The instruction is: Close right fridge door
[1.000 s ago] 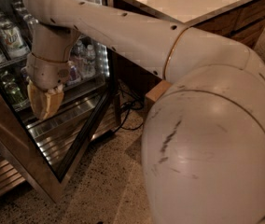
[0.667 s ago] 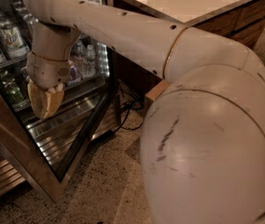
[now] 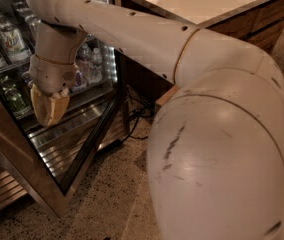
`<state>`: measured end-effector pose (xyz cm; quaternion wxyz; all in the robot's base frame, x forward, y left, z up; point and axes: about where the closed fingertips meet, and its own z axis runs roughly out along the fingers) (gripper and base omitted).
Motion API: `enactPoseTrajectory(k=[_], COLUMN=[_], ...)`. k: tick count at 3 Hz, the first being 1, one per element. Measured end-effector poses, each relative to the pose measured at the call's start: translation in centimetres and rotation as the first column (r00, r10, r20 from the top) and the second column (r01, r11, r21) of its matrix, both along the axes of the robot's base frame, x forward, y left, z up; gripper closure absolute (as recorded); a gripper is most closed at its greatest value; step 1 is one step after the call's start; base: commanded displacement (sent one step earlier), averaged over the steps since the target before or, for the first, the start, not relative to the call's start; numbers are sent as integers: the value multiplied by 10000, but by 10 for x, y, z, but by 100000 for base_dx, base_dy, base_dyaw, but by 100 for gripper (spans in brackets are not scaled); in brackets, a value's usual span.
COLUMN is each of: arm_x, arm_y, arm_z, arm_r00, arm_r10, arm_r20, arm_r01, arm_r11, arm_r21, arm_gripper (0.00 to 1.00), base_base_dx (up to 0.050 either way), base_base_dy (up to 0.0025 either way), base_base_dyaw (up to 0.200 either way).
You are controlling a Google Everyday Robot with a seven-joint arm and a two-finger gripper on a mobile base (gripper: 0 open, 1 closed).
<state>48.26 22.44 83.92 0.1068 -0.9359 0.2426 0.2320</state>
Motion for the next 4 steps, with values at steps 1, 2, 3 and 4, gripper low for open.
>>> enactPoseTrajectory(k=[1,2,3,4], arm_x=[0,0,6,10], arm_y=[0,0,0,4], arm_z=[0,0,0,-1], arm_r00=[10000,10000,9956,9910], arm_r10=[0,0,-88,-256], arm_r20=[0,1,934,1314], arm_r01=[0,0,43,156], arm_r11=[10000,10000,9989,9969], arm_r21=[0,0,476,766], arm_gripper=[100,100,100,100], base_base_dx=[-3021,0,0,0], base_base_dy=[-270,0,0,0], base_base_dyaw=[16034,0,0,0])
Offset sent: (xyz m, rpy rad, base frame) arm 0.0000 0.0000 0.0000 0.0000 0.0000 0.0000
